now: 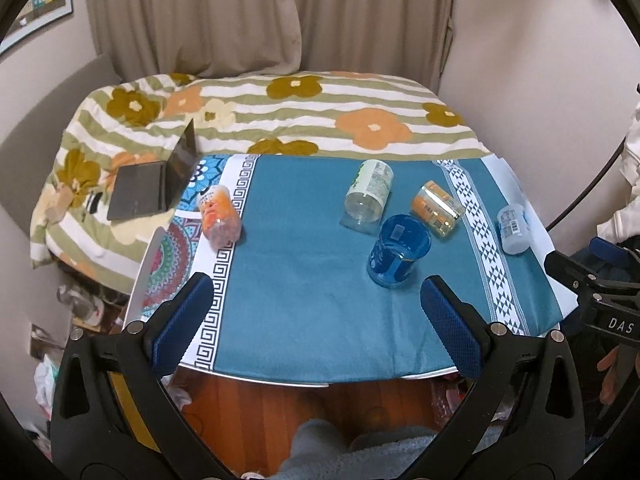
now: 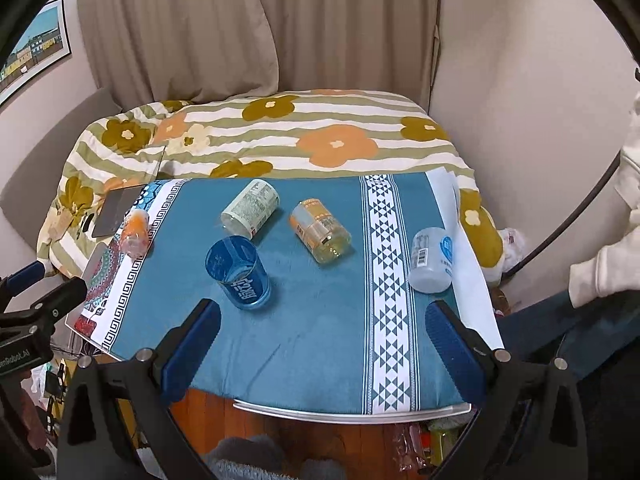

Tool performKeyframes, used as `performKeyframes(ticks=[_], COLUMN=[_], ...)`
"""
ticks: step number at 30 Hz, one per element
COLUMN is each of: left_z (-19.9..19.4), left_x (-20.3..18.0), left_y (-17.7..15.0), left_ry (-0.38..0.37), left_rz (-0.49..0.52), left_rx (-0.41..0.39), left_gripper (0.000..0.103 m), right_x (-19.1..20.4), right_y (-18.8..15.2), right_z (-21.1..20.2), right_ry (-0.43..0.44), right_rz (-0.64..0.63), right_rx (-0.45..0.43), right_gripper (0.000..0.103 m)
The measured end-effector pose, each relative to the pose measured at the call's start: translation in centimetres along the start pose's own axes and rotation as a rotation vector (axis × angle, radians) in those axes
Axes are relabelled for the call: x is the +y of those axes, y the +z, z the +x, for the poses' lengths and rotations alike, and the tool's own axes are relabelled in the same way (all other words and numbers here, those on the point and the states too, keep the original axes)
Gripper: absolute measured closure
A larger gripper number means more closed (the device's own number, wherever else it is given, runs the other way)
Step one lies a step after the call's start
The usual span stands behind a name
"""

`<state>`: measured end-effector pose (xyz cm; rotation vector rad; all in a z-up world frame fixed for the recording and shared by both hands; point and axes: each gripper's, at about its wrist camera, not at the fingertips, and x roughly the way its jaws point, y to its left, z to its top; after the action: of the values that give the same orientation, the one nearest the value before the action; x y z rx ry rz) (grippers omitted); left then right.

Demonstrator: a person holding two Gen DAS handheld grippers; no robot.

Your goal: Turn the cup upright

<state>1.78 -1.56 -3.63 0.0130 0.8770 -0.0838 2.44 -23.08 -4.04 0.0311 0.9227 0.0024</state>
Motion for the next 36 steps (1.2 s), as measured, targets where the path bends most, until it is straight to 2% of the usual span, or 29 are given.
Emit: performKeyframes(ticks=[17,36], left_z=[-0.6,-0.2], left_x=[0.0,0.3], left_y=[0.9,2.3], left_ry=[0.0,-0.001], left_rz=[0.024,0.026], left_rx=[-0.053,-0.067], left_gripper=[0.0,0.0], right_x=[0.3,-0.1], right_y=[0.4,1.4], right_z=[-0.7,-0.2], right_ry=[-0.017,-0.038], right_rz=[0.013,0.033], right_rx=[-0.018,-0.026], right_gripper=[0.001,0.001])
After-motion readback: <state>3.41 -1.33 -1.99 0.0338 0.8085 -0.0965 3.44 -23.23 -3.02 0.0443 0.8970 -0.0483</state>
